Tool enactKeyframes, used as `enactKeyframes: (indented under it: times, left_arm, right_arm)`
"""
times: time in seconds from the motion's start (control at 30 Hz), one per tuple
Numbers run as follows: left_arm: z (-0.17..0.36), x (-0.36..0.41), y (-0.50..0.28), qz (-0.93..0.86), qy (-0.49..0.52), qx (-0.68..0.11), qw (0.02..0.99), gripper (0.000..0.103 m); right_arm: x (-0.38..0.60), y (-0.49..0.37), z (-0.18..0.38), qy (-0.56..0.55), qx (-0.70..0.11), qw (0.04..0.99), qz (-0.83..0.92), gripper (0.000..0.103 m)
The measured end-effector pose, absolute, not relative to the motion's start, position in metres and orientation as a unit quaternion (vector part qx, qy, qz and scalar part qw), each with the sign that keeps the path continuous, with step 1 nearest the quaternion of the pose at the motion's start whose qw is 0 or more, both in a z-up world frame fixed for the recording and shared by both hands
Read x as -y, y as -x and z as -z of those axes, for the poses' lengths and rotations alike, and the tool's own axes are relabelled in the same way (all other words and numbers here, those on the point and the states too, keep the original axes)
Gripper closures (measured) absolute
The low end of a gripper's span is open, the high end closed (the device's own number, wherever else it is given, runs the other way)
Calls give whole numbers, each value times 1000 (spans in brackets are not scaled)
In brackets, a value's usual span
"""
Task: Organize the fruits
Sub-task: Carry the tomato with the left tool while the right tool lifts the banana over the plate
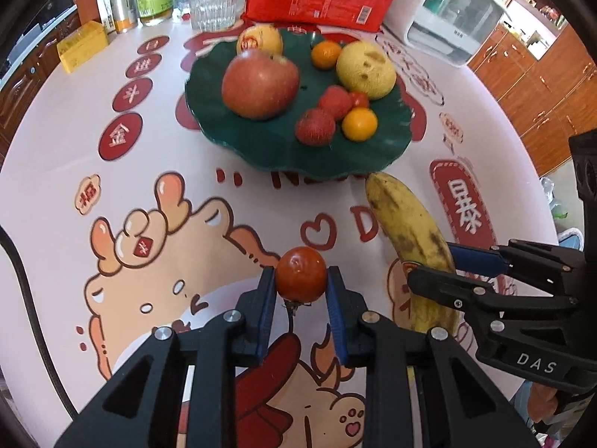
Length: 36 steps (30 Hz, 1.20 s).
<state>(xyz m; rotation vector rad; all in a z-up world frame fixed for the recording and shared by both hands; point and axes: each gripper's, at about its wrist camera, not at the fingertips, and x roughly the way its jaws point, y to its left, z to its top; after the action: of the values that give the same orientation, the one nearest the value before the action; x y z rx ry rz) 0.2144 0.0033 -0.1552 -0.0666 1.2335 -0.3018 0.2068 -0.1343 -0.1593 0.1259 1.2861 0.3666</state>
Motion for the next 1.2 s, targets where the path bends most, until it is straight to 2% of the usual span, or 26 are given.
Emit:
enactKeyframes:
  times: [0.33,0.57,0.87,1.2]
  left_arm:
    - [99,-14,-232,133,26,-531,836,78]
    - [70,-14,-256,118,25,-501,857,78]
    - [82,-10,-291,99,35,-502,858,78]
    - [124,13,-313,103,43,-520,847,78]
  right_arm:
    - [138,-221,104,-42,-551,813,-184,66]
    - [138,-262,62,-13,-504,844,-180,66]
    - [148,-322,54,-46,-480,861,-165,66]
    - [129,-355,90,-27,-483,859,-170,66]
